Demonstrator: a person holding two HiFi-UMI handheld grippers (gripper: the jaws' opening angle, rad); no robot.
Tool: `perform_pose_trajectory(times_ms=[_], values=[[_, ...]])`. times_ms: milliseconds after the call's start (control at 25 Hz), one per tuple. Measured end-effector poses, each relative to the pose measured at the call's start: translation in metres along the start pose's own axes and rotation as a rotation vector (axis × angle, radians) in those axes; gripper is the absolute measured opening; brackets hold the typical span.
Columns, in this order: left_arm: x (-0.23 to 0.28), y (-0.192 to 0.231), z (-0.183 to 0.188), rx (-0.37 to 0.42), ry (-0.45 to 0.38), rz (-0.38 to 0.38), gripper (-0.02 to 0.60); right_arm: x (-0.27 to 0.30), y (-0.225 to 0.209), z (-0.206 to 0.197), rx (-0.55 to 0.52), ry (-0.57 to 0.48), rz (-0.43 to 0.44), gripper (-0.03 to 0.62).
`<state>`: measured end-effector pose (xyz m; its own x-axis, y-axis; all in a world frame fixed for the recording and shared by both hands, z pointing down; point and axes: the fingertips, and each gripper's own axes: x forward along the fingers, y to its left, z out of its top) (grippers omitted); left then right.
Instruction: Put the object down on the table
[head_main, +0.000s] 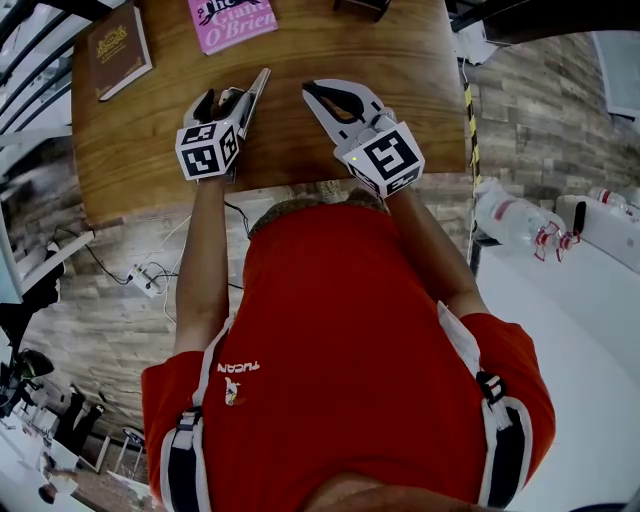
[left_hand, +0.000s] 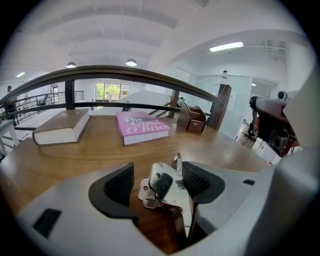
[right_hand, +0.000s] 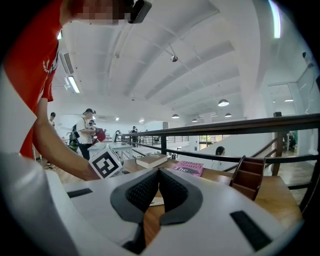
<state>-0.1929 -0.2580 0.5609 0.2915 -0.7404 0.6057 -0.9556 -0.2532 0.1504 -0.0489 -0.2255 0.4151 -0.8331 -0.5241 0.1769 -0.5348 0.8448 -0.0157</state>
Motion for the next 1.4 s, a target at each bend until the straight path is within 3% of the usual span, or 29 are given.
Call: perform_pose_trajectory(times_ms=[120, 360, 560, 720, 960, 1400], values=[[-0.016, 0.0, 0.018, 0.001, -0.072, 0.005, 0.295, 0.002, 0.0, 0.005, 0.015, -0.015, 0.006, 0.025], [-0.068, -0.025, 0.08, 0.011, -0.332, -0.078, 0.28, 0.003, 0.0, 0.021, 0.066, -0.073, 0.022, 0.025], [-0.123, -0.058, 0.127, 0.036, -0.538, -0.14, 0.126, -0.005, 0.005, 0.044, 0.106, -0.144, 0.041, 0.025], [-0.161, -0.076, 0.15, 0.042, -0.654, -0.164, 0.035, -0.014, 0.014, 0.07, 0.104, -0.216, 0.053, 0.025], [-0.193, -0.1, 0.162, 0.079, -0.731, -0.189, 0.009, -0.03, 0.026, 0.096, 0.066, -0.283, 0.067, 0.025], [-0.208, -0.101, 0.16, 0.08, -0.756, -0.171, 0.009, -0.035, 0.05, 0.103, 0.004, -0.294, 0.106, 0.025]])
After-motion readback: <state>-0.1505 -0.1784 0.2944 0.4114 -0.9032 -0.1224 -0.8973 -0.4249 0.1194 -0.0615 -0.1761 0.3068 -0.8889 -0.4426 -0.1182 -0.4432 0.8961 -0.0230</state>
